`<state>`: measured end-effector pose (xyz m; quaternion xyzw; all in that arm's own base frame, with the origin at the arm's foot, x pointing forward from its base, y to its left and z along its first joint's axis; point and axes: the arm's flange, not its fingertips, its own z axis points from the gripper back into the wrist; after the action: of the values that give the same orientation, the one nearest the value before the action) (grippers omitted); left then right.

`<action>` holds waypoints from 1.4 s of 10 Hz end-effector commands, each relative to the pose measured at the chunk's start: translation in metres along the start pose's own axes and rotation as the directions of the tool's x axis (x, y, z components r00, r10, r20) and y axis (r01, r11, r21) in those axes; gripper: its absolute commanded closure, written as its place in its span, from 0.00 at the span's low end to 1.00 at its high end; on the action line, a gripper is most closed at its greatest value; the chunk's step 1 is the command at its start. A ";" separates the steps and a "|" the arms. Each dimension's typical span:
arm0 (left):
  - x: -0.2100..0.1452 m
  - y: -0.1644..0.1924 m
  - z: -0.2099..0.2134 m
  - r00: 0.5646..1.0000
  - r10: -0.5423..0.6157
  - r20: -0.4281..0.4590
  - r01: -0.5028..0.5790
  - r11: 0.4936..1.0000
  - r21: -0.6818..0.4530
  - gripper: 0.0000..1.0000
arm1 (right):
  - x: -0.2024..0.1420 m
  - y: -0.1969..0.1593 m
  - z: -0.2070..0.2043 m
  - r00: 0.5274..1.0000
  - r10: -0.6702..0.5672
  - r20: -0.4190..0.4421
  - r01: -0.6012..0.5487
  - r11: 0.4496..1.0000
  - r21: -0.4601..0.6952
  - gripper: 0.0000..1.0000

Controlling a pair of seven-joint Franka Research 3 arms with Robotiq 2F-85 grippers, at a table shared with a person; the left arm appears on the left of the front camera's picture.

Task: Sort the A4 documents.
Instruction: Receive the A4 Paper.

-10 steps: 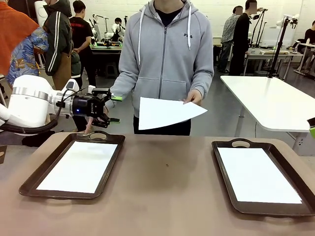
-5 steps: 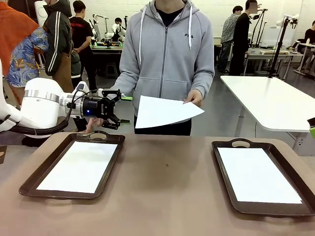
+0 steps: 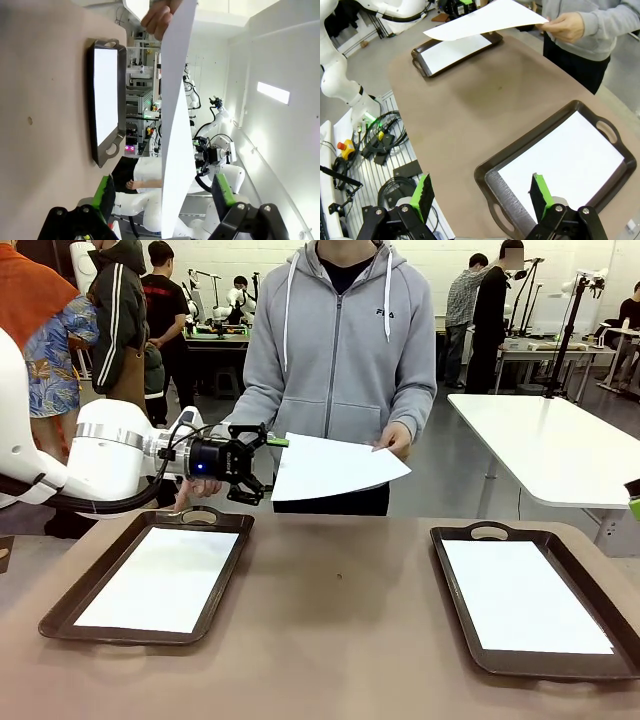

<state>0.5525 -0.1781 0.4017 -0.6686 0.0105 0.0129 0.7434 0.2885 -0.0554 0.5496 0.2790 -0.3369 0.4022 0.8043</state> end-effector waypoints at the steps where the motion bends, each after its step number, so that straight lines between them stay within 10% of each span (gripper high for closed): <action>1: 0.006 -0.002 -0.014 0.999 -0.018 -0.051 0.019 1.000 0.016 0.00 | -0.002 0.000 -0.001 1.000 0.004 -0.009 -0.004 1.000 0.008 0.00; 6: 0.010 -0.007 -0.017 0.994 -0.076 -0.073 0.076 0.997 0.004 0.00 | -0.002 0.000 -0.001 1.000 0.004 -0.009 -0.004 1.000 0.008 0.00; 14: 0.008 -0.007 -0.013 0.994 -0.095 -0.046 0.096 0.995 0.012 0.80 | -0.002 0.000 -0.001 1.000 0.004 -0.009 -0.004 1.000 0.008 0.00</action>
<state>0.5604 -0.1924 0.4083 -0.6677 0.0063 -0.0320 0.7438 0.2885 -0.0554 0.5496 0.2790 -0.3370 0.4022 0.8043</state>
